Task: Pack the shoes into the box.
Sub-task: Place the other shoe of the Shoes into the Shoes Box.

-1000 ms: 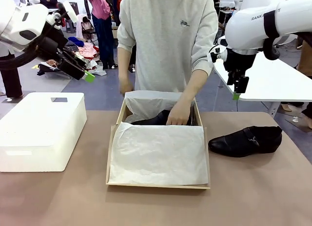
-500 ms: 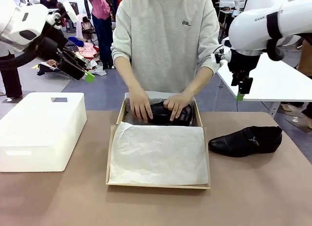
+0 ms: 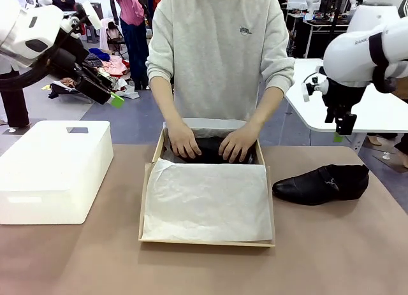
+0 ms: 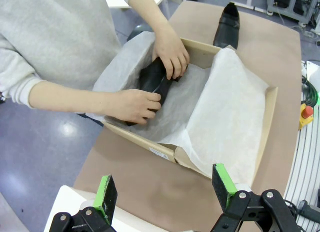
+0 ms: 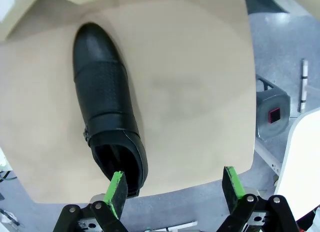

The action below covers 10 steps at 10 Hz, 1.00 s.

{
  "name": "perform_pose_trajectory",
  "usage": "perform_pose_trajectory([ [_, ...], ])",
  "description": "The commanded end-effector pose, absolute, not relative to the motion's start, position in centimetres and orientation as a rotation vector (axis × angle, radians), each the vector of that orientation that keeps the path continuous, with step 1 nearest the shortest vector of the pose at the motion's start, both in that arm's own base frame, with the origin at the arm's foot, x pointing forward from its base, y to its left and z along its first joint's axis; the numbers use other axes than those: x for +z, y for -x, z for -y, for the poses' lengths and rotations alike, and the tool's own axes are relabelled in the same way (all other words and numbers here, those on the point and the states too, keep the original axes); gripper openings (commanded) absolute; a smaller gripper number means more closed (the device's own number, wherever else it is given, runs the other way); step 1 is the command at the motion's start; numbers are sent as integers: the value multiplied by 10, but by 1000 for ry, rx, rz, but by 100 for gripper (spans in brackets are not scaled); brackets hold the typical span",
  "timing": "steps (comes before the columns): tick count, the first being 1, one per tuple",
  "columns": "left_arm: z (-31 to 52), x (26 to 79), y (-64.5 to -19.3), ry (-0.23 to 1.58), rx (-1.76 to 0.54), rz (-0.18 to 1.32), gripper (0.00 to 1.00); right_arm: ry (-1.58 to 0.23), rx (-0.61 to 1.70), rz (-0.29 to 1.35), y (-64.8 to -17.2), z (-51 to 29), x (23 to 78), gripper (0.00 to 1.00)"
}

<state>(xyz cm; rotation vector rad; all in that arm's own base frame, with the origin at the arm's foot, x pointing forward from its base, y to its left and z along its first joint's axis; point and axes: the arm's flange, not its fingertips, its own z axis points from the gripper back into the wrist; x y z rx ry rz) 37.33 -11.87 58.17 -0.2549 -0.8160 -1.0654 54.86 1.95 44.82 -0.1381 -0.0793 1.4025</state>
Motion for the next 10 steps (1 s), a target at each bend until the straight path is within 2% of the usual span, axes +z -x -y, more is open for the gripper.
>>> perform_pose_trajectory([
  [1, 117, 581, -375, 272, -1079, 823, 100, 119, 1415, 126, -537, 1, 437, 100],
  [7, 117, 581, -375, 272, -1079, 823, 100, 85, 1446, 140, -535, 16, 398, 100],
  [10, 117, 581, -375, 272, -1079, 823, 100, 65, 1436, 121, -536, 12, 399, 100],
])
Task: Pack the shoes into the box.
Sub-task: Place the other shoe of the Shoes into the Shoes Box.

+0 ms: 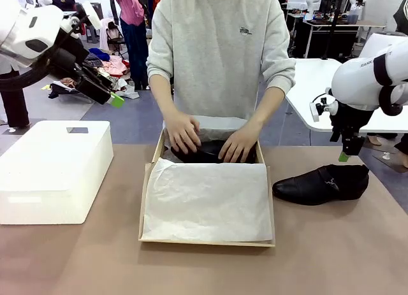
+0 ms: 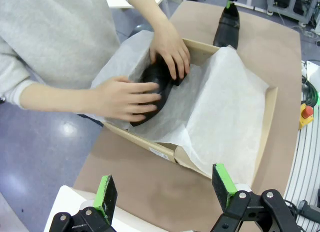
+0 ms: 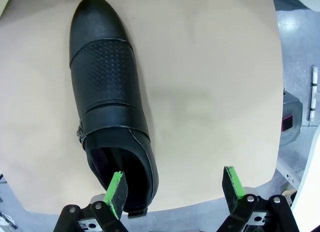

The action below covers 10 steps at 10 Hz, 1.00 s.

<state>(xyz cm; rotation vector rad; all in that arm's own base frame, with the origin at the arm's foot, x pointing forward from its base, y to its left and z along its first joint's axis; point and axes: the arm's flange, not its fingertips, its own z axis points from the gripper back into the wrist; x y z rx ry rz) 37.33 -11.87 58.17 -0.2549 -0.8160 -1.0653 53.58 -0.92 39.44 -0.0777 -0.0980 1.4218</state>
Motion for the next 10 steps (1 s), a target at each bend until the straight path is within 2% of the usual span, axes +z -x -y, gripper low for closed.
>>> perform_pose_trajectory([
  [1, 117, 581, -375, 272, -1079, 823, 100, 80, 1422, 98, -536, 9, 395, 100],
  [10, 117, 581, -375, 272, -1079, 823, 100, 20, 1428, 163, -538, 37, 380, 100],
])
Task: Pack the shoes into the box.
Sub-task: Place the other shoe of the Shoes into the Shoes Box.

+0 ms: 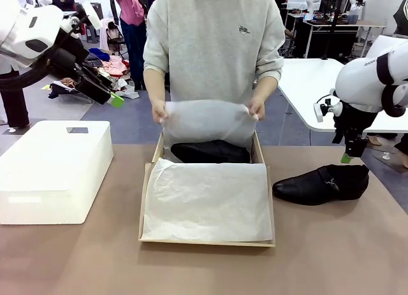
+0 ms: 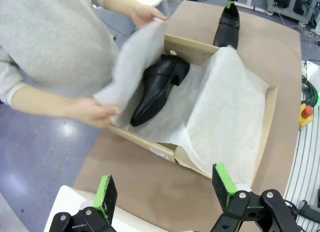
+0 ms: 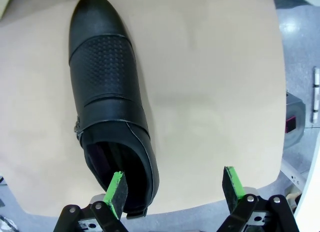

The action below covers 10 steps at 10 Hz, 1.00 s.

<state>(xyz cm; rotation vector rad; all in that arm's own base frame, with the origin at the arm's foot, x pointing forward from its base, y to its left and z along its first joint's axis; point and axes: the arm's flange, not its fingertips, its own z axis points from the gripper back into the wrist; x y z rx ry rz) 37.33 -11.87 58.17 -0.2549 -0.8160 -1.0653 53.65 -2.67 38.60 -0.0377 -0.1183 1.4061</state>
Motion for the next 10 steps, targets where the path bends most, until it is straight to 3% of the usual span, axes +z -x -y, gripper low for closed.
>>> perform_pose_trajectory([
  [1, 117, 581, -375, 272, -1079, 823, 100, 11, 1432, 164, -539, 40, 376, 100],
  [10, 117, 581, -375, 272, -1079, 823, 100, -19, 1440, 148, -548, 48, 344, 100],
])
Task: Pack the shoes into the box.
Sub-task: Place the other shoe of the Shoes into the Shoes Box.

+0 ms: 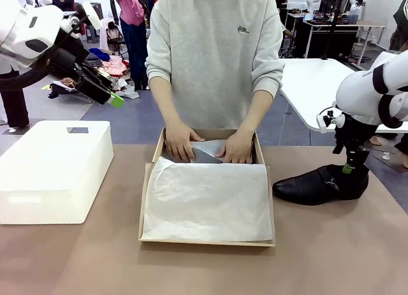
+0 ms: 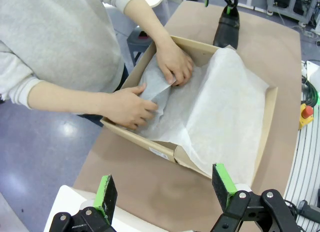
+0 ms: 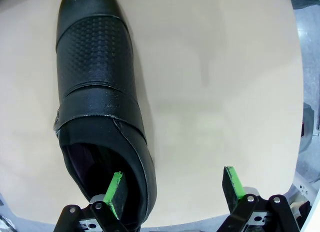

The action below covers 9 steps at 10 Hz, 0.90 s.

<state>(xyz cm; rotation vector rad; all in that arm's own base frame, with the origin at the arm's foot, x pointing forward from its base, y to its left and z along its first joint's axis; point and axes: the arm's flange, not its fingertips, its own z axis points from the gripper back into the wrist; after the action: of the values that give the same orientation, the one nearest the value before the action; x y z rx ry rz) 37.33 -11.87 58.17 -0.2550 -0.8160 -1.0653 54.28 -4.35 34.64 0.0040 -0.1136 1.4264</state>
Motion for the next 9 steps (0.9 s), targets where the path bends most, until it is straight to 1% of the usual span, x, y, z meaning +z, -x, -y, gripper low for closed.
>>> perform_pose_trajectory([
  [1, 117, 581, -375, 272, -1079, 823, 100, -29, 1449, 142, -550, 48, 340, 100],
  [6, 117, 581, -375, 272, -1079, 823, 100, -70, 1455, 91, -556, 47, 327, 100],
  [7, 117, 581, -375, 272, -1079, 823, 100, -86, 1452, 73, -556, 46, 327, 84],
  [9, 117, 581, -375, 272, -1079, 823, 100, -108, 1450, 57, -556, 46, 327, 47],
])
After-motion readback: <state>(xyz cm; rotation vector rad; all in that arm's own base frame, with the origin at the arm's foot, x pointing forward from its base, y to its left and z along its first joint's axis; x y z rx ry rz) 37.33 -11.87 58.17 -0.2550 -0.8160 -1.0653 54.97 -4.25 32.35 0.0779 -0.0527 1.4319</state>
